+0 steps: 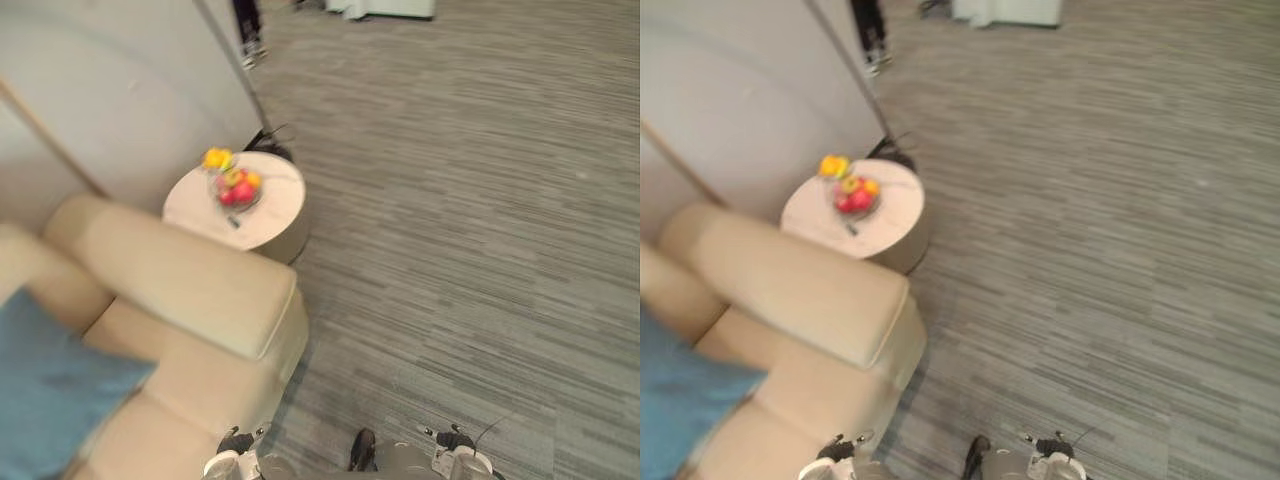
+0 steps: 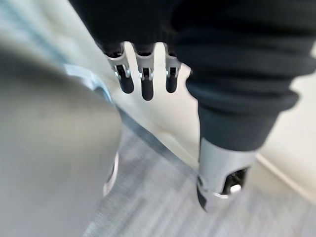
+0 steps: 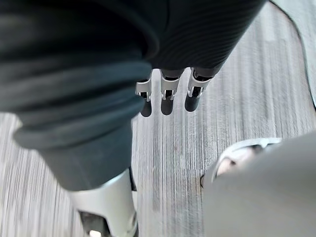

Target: Pick up cushions and gather them together orderly.

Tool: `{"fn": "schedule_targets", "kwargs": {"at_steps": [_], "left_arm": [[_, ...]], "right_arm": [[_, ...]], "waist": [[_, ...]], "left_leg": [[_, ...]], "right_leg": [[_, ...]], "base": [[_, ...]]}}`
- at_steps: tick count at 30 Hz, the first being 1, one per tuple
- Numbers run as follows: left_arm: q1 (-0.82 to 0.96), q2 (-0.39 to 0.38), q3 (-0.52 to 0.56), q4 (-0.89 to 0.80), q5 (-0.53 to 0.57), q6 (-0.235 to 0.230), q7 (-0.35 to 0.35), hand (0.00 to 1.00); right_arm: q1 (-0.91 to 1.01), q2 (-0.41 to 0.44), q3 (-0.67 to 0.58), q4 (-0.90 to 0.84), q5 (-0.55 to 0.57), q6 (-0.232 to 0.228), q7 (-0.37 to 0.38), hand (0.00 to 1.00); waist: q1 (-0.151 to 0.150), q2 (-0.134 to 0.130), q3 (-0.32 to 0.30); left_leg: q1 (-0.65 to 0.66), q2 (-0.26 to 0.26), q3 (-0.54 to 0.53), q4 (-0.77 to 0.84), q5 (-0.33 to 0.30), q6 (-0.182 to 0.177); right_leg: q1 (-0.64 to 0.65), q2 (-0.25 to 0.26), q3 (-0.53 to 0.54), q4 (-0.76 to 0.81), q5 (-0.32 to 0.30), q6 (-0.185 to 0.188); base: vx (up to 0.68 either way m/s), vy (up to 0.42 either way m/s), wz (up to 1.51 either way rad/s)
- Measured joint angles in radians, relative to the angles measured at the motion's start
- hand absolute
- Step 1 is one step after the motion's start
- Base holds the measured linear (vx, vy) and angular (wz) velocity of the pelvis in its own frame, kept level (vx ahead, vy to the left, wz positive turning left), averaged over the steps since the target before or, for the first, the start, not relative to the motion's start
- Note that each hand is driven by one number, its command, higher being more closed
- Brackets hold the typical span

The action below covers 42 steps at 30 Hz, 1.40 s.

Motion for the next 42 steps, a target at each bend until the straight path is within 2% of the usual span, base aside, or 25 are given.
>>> {"fn": "schedule_targets", "kwargs": {"at_steps": [4,6,7,8,10,11,12,14,16,17,18,19,21,24,25,26,29,31,32,34,36,37,40,41,42], "left_arm": [[0.005,-0.004,0.005,-0.026,-0.003,-0.009,0.003,0.00],[0.011,0.000,0.013,-0.025,-0.003,-0.009,0.008,0.00],[0.017,0.016,0.011,-0.024,-0.003,-0.007,0.009,0.00],[0.018,0.020,0.011,-0.024,-0.003,-0.007,0.009,0.00],[0.015,0.031,0.008,-0.015,-0.010,0.001,0.017,0.00],[0.015,0.032,0.003,-0.013,-0.016,0.004,0.018,0.00],[0.011,0.039,-0.023,0.004,-0.023,0.005,0.019,0.00],[0.004,0.055,-0.075,0.033,-0.025,0.008,0.023,0.00],[-0.006,0.072,-0.089,0.047,-0.024,0.011,0.025,0.00],[-0.011,0.081,-0.099,0.057,-0.023,0.011,0.025,0.00],[-0.011,0.085,-0.101,0.063,-0.023,0.011,0.026,0.00],[-0.018,0.078,-0.112,0.079,-0.018,0.013,0.028,0.00],[-0.027,0.064,-0.126,0.082,-0.002,0.012,0.025,0.00],[-0.037,0.045,-0.126,0.072,0.017,0.010,0.028,0.00],[-0.045,0.040,-0.119,0.054,0.017,0.008,0.032,0.00],[-0.043,0.036,-0.120,0.026,0.016,0.007,0.036,0.00],[-0.040,0.042,-0.138,-0.002,0.016,0.004,0.040,0.00],[-0.038,0.038,-0.144,-0.016,0.019,0.003,0.040,0.00],[-0.037,0.033,-0.141,-0.020,0.019,0.003,0.039,0.00],[-0.033,0.037,-0.134,-0.021,0.024,0.003,0.039,0.00],[-0.040,0.051,-0.128,-0.018,0.044,0.005,0.038,0.00],[-0.040,0.051,-0.126,-0.018,0.043,0.006,0.038,0.00],[-0.033,0.055,-0.143,0.003,0.044,0.013,0.038,0.00],[-0.030,0.061,-0.158,0.013,0.043,0.015,0.038,0.00],[-0.029,0.070,-0.167,0.023,0.043,0.015,0.041,0.00]], "right_arm": [[0.019,0.001,0.017,-0.008,-0.001,-0.001,-0.002,0.00],[0.023,0.010,0.016,-0.008,-0.001,-0.001,-0.001,0.00],[0.033,0.021,0.016,-0.010,-0.001,-0.002,-0.001,0.00],[0.040,0.026,0.014,-0.012,-0.001,-0.002,-0.001,0.00],[0.050,0.033,0.013,-0.025,-0.001,-0.001,0.001,0.00],[0.050,0.033,0.012,-0.028,-0.001,-0.002,0.001,0.00],[0.042,0.028,0.006,-0.029,-0.001,-0.002,0.001,0.00],[0.013,0.014,0.009,-0.003,-0.003,-0.002,-0.001,0.00],[-0.018,0.015,0.009,0.022,-0.003,-0.001,-0.001,0.00],[-0.033,0.016,0.009,0.030,-0.002,-0.001,-0.001,0.00],[-0.036,0.015,0.008,0.038,-0.002,-0.001,-0.001,0.00],[-0.045,-0.016,0.001,0.043,-0.002,-0.001,-0.001,0.00],[-0.051,-0.037,-0.024,0.048,-0.002,-0.001,-0.003,0.00],[-0.032,-0.054,-0.033,0.053,0.000,0.000,-0.007,0.00],[-0.023,-0.047,-0.024,0.050,0.003,0.000,-0.011,0.00],[-0.021,-0.045,-0.028,0.052,0.012,0.003,-0.018,0.00],[-0.024,-0.028,-0.049,0.050,0.040,0.003,-0.028,0.00],[-0.020,-0.018,-0.074,0.041,0.042,0.003,-0.029,0.00],[-0.013,-0.017,-0.074,0.035,0.042,0.002,-0.029,0.00],[0.000,-0.009,-0.073,0.040,0.042,0.004,-0.029,0.00],[0.009,0.004,-0.081,0.033,0.041,0.008,-0.029,0.00],[0.010,0.006,-0.080,0.031,0.041,0.008,-0.029,0.00],[-0.006,0.020,-0.060,0.001,0.040,0.003,-0.017,0.00],[-0.008,0.014,-0.052,0.000,0.039,-0.002,-0.016,0.00],[-0.009,0.010,-0.049,0.001,0.039,0.000,-0.015,0.00]], "waist": [[0.015,0.000,-0.007],[0.027,-0.007,-0.030],[0.029,-0.037,-0.048],[0.031,-0.039,-0.052],[0.035,-0.058,-0.064],[0.036,-0.056,-0.062],[0.032,-0.048,-0.058],[0.032,-0.034,-0.053],[0.028,-0.033,-0.052],[0.027,-0.036,-0.050],[0.027,-0.041,-0.050],[0.016,-0.010,-0.037],[0.006,0.014,-0.025],[0.003,0.032,-0.007],[0.009,0.027,0.013],[0.015,0.027,0.022],[0.016,0.014,0.027],[0.021,0.016,0.025],[0.031,0.018,0.024],[0.057,0.002,-0.001],[0.050,-0.046,-0.017],[0.054,-0.047,-0.018],[0.046,-0.036,-0.002],[0.034,-0.032,0.002],[0.032,-0.029,0.003]], "left_leg": [[-0.098,-0.038,-0.244,-0.246,0.105,-0.008],[-0.068,-0.068,-0.298,-0.257,0.159,0.004],[-0.043,-0.067,-0.232,-0.260,0.139,0.006],[-0.036,-0.065,-0.203,-0.266,0.140,0.002],[0.067,-0.063,-0.065,-0.326,0.131,0.017],[0.086,-0.062,-0.053,-0.335,0.131,0.017],[0.136,-0.050,-0.001,-0.362,0.131,0.018],[0.205,-0.022,0.066,-0.403,0.131,0.018],[0.237,-0.006,0.109,-0.432,0.131,0.018],[0.254,-0.009,0.132,-0.445,0.131,0.017],[0.262,-0.016,0.143,-0.448,0.130,0.016],[0.286,0.000,0.144,-0.445,0.127,0.004],[0.288,0.015,0.110,-0.392,0.152,-0.022],[0.187,0.099,0.037,-0.031,0.210,-0.037],[0.090,0.131,-0.043,0.220,0.208,0.004],[0.019,0.116,-0.086,0.317,0.150,-0.011],[-0.107,0.042,-0.081,0.138,0.099,-0.002],[-0.120,-0.019,-0.088,-0.158,0.129,0.006],[-0.129,-0.054,-0.129,-0.322,0.202,0.008],[-0.106,-0.101,-0.181,-0.369,0.292,0.032],[-0.097,-0.121,-0.126,-0.313,0.219,0.066],[-0.093,-0.120,-0.120,-0.310,0.212,0.069],[0.088,-0.109,-0.040,-0.359,0.128,0.074],[0.142,-0.108,-0.026,-0.383,0.119,0.073],[0.216,-0.107,-0.007,-0.436,0.119,0.072]], "right_leg": [[0.029,0.063,0.225,0.003,-0.021,0.015],[0.014,0.078,0.329,0.049,-0.055,0.030],[-0.008,0.053,0.350,0.092,-0.083,0.057],[-0.010,0.039,0.345,0.116,-0.088,0.068],[-0.079,-0.053,0.190,0.292,-0.107,0.221],[-0.084,-0.070,0.151,0.317,-0.103,0.248],[-0.098,-0.137,-0.005,0.379,-0.098,0.255],[-0.095,-0.257,-0.339,0.391,-0.112,0.174],[-0.134,-0.275,-0.458,0.289,-0.082,0.126],[-0.173,-0.266,-0.483,0.183,-0.016,0.106],[-0.176,-0.262,-0.483,0.127,0.039,0.089],[-0.152,-0.211,-0.454,0.099,0.086,0.034],[-0.145,-0.185,-0.415,0.096,0.057,0.043],[-0.071,-0.119,-0.351,0.036,0.035,0.034],[-0.011,-0.090,-0.317,-0.006,0.021,0.029],[0.032,-0.077,-0.284,-0.029,0.007,0.020],[0.103,-0.077,-0.215,-0.089,0.005,0.044],[0.127,-0.074,-0.180,-0.118,-0.003,0.073],[0.142,-0.072,-0.148,-0.127,-0.013,0.092],[0.156,-0.078,-0.084,-0.146,-0.017,0.128],[0.158,-0.128,-0.027,-0.104,-0.032,0.165],[0.153,-0.129,-0.019,-0.089,-0.034,0.169],[-0.082,-0.206,0.043,0.536,-0.030,0.336],[-0.115,-0.236,0.005,0.617,-0.038,0.314],[-0.147,-0.274,-0.077,0.638,-0.067,0.253]], "base": [[0.20,0.142,-1.90],[0.41,0.298,-1.94],[0.48,0.343,-1.81],[0.46,0.284,-1.73],[0.36,0.202,-1.40],[0.22,0.113,-1.08],[0.19,0.090,-1.04],[0.25,0.047,-1.23],[0.26,-0.093,-1.31],[0.26,-0.170,-1.26],[0.31,-0.184,-1.10],[0.29,-0.165,-0.87],[0.28,-0.164,-0.78],[0.26,-0.154,-0.73],[0.27,-0.127,-0.76],[0.22,-0.093,-0.82],[0.27,-0.007,-0.84],[0.26,0.094,-0.68],[0.36,0.160,-0.72],[0.40,0.146,-0.71],[0.59,0.140,-0.44],[0.50,0.148,-0.73],[0.43,0.160,-0.74],[0.37,0.085,-0.30],[0.38,0.069,-0.26]]}}
